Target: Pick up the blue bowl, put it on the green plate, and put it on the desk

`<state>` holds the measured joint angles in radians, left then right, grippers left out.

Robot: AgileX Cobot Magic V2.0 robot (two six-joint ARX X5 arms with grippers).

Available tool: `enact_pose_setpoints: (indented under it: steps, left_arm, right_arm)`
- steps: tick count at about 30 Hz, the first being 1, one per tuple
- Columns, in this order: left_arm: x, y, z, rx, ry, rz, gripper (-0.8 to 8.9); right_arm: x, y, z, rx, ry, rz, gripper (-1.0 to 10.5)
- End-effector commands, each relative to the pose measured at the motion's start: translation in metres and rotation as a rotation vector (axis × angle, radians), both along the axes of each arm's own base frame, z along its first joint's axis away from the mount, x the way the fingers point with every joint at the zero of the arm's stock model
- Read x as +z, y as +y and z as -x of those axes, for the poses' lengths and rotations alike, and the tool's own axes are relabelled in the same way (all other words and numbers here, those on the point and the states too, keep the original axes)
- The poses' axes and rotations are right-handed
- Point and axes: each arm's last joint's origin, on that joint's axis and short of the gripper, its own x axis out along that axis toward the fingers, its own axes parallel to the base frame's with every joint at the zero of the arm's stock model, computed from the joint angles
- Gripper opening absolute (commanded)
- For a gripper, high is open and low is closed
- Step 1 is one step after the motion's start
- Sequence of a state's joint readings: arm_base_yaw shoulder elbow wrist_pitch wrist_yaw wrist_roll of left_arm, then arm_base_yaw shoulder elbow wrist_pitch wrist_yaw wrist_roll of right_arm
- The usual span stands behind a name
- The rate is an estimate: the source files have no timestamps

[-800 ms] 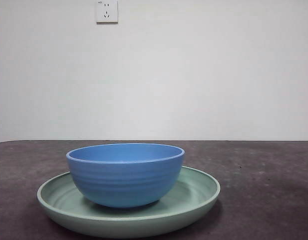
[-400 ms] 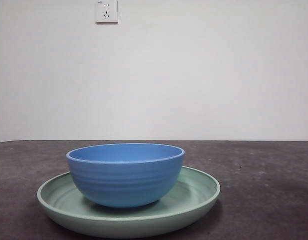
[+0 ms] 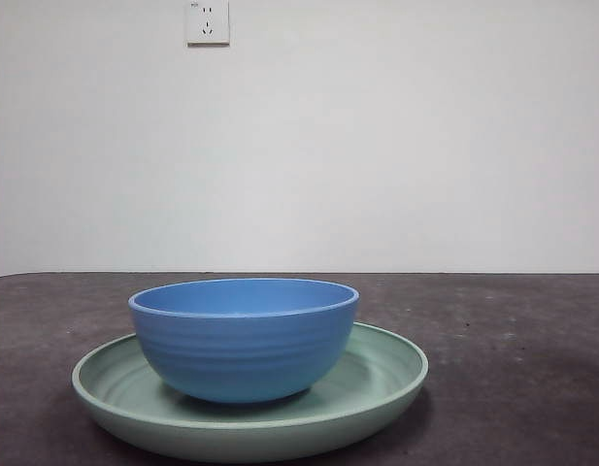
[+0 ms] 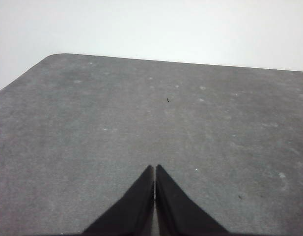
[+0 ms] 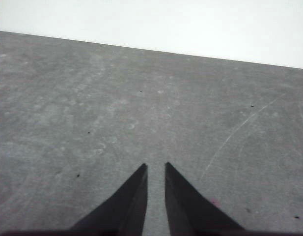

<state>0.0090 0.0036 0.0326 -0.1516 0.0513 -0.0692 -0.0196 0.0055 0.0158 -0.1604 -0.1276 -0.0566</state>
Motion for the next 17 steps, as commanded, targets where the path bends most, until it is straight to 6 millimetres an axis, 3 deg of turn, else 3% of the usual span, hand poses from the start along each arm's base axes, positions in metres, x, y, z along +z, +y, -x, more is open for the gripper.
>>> enact_pose_setpoints:
  steps: [1,17]
  left_arm:
    - [-0.0058,0.0002,-0.0012,0.004,0.007,0.002,0.07]
    - [-0.0058,0.0002,-0.0012,0.004,0.007,0.002,0.07]
  right_arm:
    - [-0.0016,-0.0019,-0.0001,-0.020,0.003,0.011,0.5]
    - [-0.0018,-0.0045,0.0000,-0.046,0.006,0.011,0.5]
